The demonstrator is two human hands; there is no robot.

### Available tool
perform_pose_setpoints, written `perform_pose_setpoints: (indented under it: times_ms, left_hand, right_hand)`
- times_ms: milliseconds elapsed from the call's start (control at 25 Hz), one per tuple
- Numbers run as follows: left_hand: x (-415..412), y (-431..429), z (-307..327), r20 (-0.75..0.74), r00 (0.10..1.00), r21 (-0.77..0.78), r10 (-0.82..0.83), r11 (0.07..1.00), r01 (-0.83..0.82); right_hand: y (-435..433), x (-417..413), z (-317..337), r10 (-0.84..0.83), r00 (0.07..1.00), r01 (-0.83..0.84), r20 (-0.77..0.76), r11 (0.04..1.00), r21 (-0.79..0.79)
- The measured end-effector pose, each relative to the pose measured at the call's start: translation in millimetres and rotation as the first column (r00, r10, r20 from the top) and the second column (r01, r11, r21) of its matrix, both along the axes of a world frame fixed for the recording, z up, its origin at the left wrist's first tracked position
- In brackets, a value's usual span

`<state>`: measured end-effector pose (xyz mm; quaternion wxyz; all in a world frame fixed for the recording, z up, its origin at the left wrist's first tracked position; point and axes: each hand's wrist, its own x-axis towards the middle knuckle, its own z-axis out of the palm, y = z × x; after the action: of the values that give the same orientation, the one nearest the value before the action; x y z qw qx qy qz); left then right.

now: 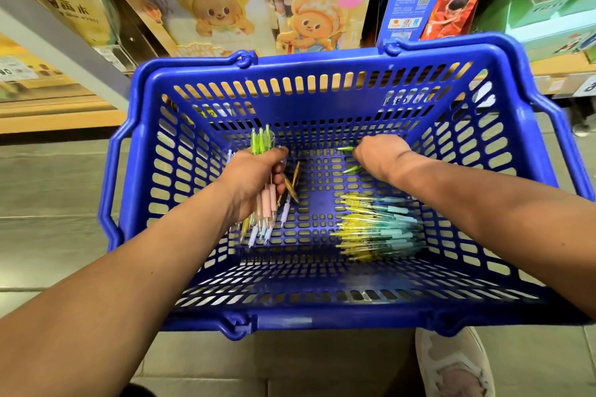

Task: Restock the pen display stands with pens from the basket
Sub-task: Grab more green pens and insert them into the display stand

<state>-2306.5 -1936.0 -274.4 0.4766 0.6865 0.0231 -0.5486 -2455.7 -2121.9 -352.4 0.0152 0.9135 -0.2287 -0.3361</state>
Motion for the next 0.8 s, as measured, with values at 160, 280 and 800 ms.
perform_pose_setpoints:
  times_ms: [160, 280, 800]
  left_hand:
    - [-2, 1, 2, -0.013, 0.998, -0.014, 0.065, 0.998, -0.066]
    - [-2, -2, -1, 0.062, 0.992, 0.017, 0.113, 0.993, -0.114]
    - [-5, -2, 3, 0.108, 0.991, 0.056, 0.077, 0.995, -0.084]
  right_hand:
    - [3, 3, 7, -0.015, 0.996, 0.009, 0.093, 0.998, 0.058]
    - [16, 14, 17, -0.246, 0.926, 0.134, 0.285, 0.923, 0.362]
    - [72, 49, 55, -0.612, 0.75, 0.125, 0.252, 0.504, 0.854]
